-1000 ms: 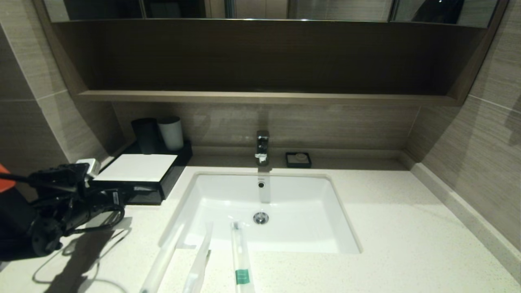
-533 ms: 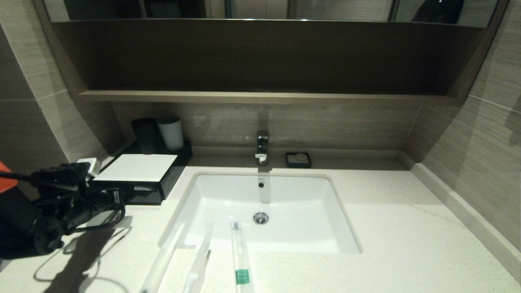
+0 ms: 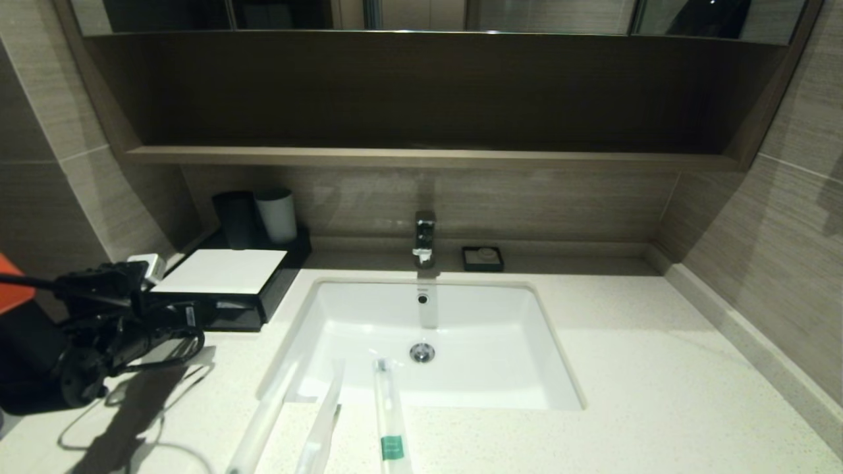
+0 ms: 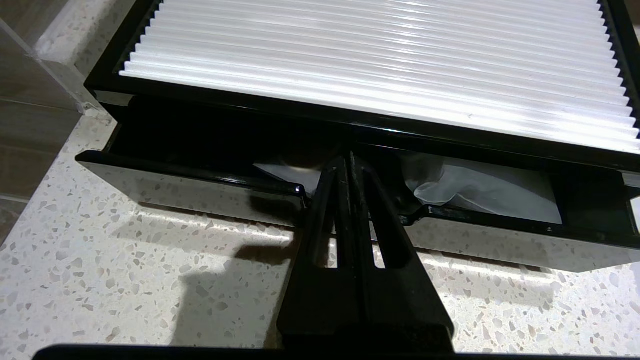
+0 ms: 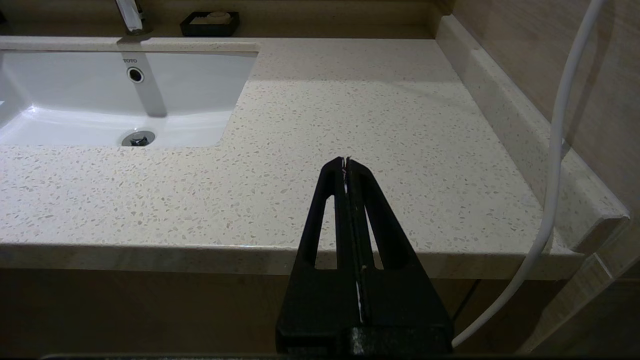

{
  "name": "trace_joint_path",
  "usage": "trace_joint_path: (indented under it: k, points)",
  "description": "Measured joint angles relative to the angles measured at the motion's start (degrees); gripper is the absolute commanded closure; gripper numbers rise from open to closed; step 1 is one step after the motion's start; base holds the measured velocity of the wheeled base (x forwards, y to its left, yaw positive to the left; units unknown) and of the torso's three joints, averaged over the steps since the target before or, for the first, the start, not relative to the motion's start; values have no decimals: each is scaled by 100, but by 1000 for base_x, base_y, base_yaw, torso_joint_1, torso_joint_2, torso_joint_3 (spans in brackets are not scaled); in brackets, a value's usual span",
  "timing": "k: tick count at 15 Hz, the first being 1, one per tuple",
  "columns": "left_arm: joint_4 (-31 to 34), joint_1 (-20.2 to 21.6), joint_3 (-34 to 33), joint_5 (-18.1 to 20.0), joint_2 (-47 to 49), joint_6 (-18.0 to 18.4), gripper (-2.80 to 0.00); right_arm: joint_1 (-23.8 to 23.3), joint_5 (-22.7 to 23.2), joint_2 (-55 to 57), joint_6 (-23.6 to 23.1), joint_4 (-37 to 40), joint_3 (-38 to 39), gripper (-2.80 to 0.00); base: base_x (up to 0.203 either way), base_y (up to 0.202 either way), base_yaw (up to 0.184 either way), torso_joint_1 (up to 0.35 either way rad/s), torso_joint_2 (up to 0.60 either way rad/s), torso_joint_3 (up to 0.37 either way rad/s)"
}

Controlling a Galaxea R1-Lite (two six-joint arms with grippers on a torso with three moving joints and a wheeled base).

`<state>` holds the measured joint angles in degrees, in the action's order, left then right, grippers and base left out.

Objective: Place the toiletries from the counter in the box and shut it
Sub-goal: Open the drawer

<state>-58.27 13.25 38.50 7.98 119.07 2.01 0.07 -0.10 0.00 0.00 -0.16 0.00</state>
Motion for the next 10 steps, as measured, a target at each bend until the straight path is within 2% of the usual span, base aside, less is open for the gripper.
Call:
trace_joint_path:
  k: [10]
  points:
    - [0, -38, 118, -3, 134, -1, 0, 0, -1, 0, 2, 0, 0, 0, 0, 0, 0, 0, 0, 0]
